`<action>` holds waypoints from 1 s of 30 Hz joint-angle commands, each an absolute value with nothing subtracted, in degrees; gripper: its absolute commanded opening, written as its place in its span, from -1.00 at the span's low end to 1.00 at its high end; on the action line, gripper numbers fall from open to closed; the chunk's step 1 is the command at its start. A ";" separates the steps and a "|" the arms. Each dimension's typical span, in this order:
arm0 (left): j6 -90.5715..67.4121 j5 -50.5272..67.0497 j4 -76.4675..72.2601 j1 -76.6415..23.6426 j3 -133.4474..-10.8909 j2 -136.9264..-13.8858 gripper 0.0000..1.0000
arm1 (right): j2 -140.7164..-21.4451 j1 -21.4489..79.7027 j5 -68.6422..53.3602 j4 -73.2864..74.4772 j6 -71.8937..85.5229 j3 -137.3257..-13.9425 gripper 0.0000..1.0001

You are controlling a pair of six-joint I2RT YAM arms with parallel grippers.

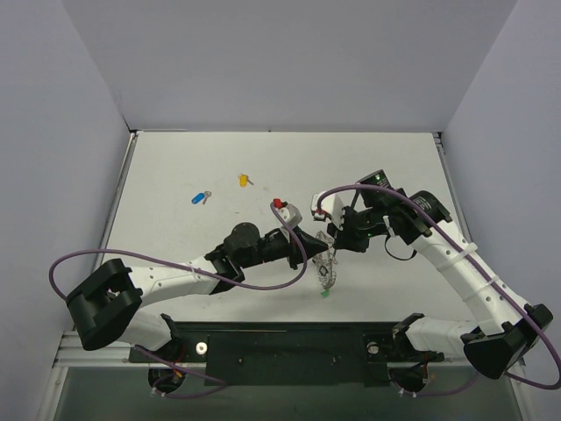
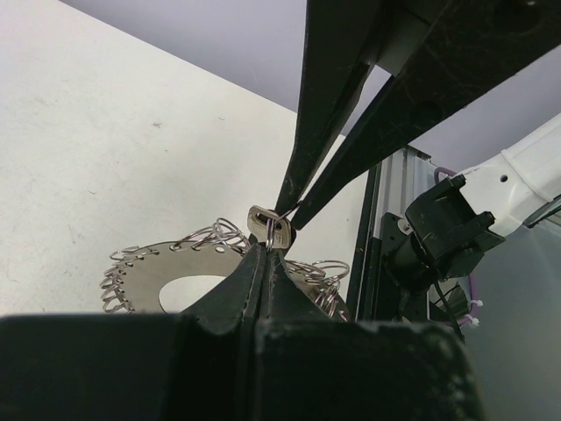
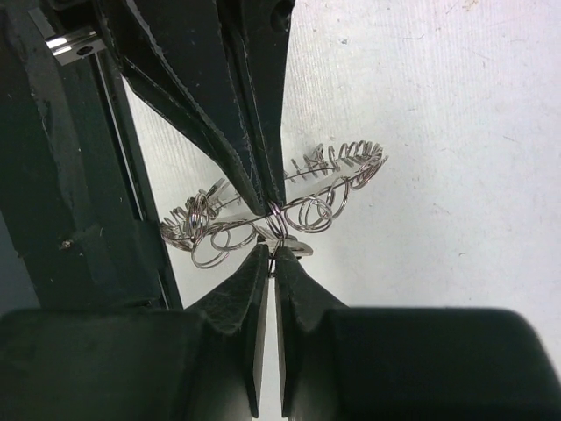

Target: Put the keys on the keyring

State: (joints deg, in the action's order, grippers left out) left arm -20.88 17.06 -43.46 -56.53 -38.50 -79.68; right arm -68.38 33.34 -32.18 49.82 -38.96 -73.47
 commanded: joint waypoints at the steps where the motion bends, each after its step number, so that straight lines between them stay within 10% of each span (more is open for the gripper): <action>1: -22.06 16.61 -47.81 -56.16 -41.48 -77.26 -1.00 | -67.06 34.01 -29.54 49.31 -39.64 -72.69 -0.98; 26: -35.42 15.73 -68.03 -50.62 -34.63 -78.13 -1.00 | -63.99 37.53 -31.80 38.41 -32.35 -66.09 -1.00; 30: -32.71 18.45 -68.73 -50.54 -34.63 -78.13 -1.00 | -62.23 34.90 -36.90 40.60 -32.17 -68.38 -0.62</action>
